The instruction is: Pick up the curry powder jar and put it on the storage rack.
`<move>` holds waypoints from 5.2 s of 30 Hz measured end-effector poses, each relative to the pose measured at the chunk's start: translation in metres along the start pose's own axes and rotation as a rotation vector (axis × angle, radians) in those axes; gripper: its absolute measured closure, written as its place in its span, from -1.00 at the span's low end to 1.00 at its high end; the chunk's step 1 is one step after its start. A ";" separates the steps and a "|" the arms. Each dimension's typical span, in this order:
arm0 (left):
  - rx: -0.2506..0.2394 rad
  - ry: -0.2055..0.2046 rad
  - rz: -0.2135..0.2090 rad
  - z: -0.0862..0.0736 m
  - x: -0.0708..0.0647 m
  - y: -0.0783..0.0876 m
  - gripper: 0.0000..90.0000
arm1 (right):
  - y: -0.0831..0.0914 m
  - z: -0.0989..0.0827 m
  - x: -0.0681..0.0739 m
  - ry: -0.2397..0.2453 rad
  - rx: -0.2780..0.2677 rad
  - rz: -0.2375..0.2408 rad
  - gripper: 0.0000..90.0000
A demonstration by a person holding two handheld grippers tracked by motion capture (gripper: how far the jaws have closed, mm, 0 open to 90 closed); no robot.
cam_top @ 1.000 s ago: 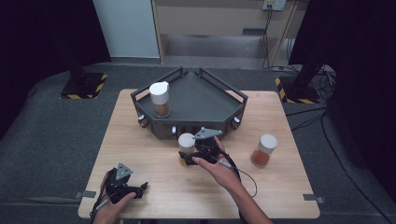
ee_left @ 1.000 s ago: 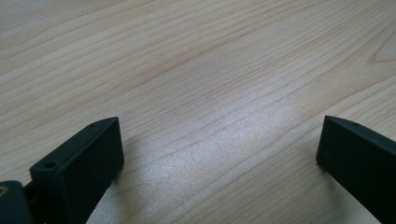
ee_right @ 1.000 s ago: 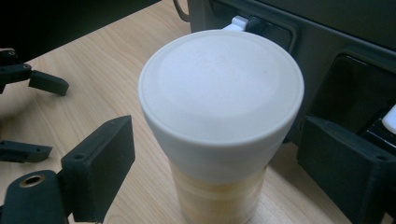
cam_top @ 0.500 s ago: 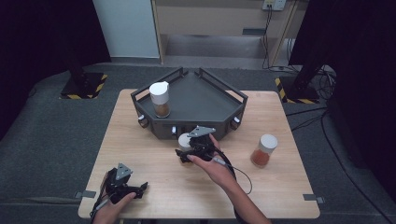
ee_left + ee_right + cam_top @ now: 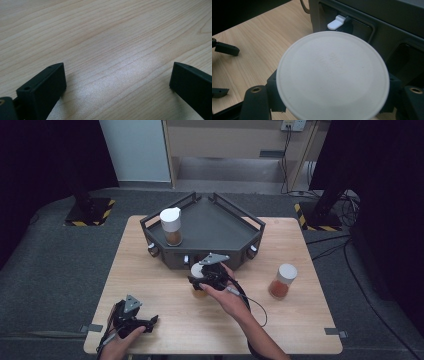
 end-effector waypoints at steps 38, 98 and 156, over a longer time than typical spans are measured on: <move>0.001 0.004 0.005 0.000 -0.001 0.000 -1.00 | 0.035 0.011 0.015 0.012 0.017 -0.019 -0.25; 0.003 0.015 0.015 -0.001 -0.004 0.002 -1.00 | 0.072 0.091 0.012 0.077 0.036 -0.027 -0.24; 0.003 0.013 0.020 -0.001 -0.004 0.002 -1.00 | 0.075 0.171 -0.028 0.066 0.018 -0.079 -0.24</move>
Point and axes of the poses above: each handheld gripper's, and its own axes: y roughly backward along the jaws, z roughly out of its top, x roughly to its left, the point moved 1 cm from there along -y, roughly forward along the jaws, and after that the axes turned 14 degrees about z, right-handed, at the moved point
